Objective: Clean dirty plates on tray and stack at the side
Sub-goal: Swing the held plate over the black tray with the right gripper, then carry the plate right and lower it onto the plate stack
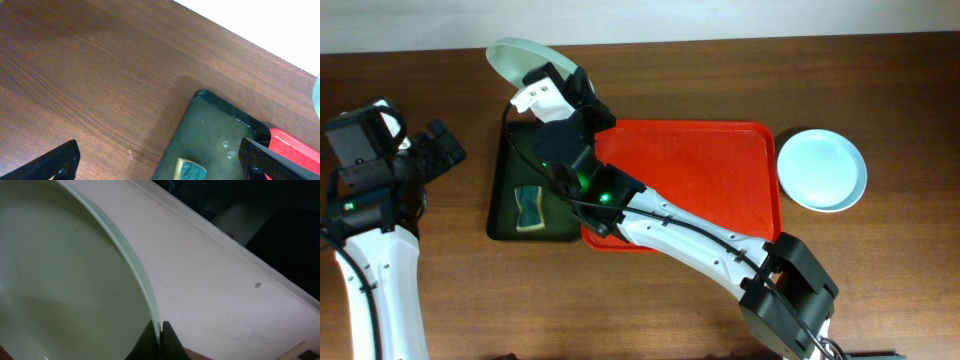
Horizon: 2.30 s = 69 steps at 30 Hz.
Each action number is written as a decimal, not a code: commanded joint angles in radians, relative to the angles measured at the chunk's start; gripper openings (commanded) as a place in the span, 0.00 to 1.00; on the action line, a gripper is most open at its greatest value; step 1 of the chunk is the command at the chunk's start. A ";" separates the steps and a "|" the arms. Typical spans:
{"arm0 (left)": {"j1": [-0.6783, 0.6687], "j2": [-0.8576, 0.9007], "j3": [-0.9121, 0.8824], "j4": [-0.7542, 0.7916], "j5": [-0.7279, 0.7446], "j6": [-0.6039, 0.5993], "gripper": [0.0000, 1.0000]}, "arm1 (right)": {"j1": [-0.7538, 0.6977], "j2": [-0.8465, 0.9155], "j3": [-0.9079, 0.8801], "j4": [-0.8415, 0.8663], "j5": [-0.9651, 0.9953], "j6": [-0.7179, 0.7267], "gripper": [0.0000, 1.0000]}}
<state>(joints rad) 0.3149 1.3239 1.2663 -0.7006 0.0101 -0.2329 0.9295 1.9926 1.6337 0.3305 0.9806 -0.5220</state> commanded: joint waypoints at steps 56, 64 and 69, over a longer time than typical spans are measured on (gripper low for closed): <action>0.004 0.003 0.005 -0.002 -0.007 -0.013 0.99 | -1.372 -0.127 -0.201 -1.340 -0.875 1.051 0.04; 0.004 0.003 0.005 -0.002 -0.007 -0.013 0.99 | -1.355 -0.126 -0.224 -1.317 -0.886 1.001 0.11; 0.004 0.003 0.005 -0.002 -0.007 -0.013 1.00 | -1.355 -0.126 -0.224 -1.337 -0.886 0.926 0.76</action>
<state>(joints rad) 0.3149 1.3239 1.2663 -0.7006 0.0101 -0.2329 -0.4339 1.8874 1.4170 -0.9955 0.0891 0.4679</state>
